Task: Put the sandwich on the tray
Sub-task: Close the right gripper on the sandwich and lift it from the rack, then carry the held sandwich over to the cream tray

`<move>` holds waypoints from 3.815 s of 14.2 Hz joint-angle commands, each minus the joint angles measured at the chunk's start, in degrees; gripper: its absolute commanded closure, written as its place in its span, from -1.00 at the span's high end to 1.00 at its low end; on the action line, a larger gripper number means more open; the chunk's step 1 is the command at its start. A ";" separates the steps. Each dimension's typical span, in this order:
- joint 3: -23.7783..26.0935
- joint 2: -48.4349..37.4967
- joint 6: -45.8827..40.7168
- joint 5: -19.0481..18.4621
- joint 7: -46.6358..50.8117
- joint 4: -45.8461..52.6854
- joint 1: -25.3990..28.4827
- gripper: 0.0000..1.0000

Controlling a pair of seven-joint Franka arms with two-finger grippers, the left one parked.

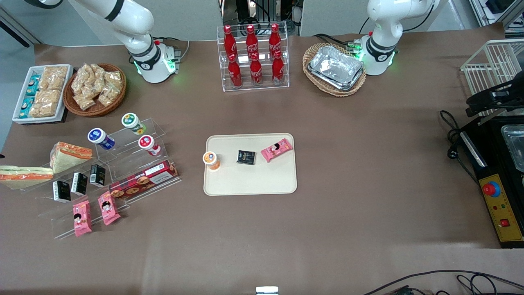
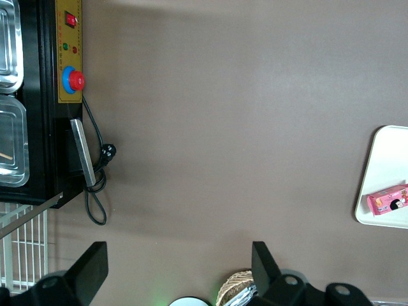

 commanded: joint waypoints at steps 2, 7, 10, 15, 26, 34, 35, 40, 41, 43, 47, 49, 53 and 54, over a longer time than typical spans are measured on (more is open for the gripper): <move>0.09 1.84 2.34 1.23 3.67 -0.68 0.25 1.00; 0.18 3.68 3.74 0.70 3.58 -0.68 1.12 1.00; 0.18 4.83 3.66 0.44 2.44 -0.68 1.91 0.18; 0.27 4.66 2.34 0.35 -1.16 -0.68 2.00 -1.00; 0.88 -10.89 -18.38 -0.88 -0.29 4.23 6.12 -1.00; 1.06 -12.48 -26.40 -2.20 31.31 7.58 27.28 -1.00; 1.06 -12.31 -26.32 -2.20 35.97 7.58 30.62 -1.00; 0.97 -7.48 -21.15 -3.43 62.87 8.02 47.33 -1.00; 0.97 -6.17 -20.09 -3.34 66.30 8.02 49.53 -1.00; 1.06 -2.83 -14.40 -1.07 74.46 7.94 52.53 -1.00; 1.06 1.49 -8.31 0.69 80.84 7.67 58.33 -1.00; 1.06 3.59 -7.16 1.40 80.93 7.67 60.27 -1.00; 1.15 9.91 0.82 2.19 81.10 7.41 64.66 -1.00; 1.15 11.41 3.19 2.20 81.10 7.41 66.06 -1.00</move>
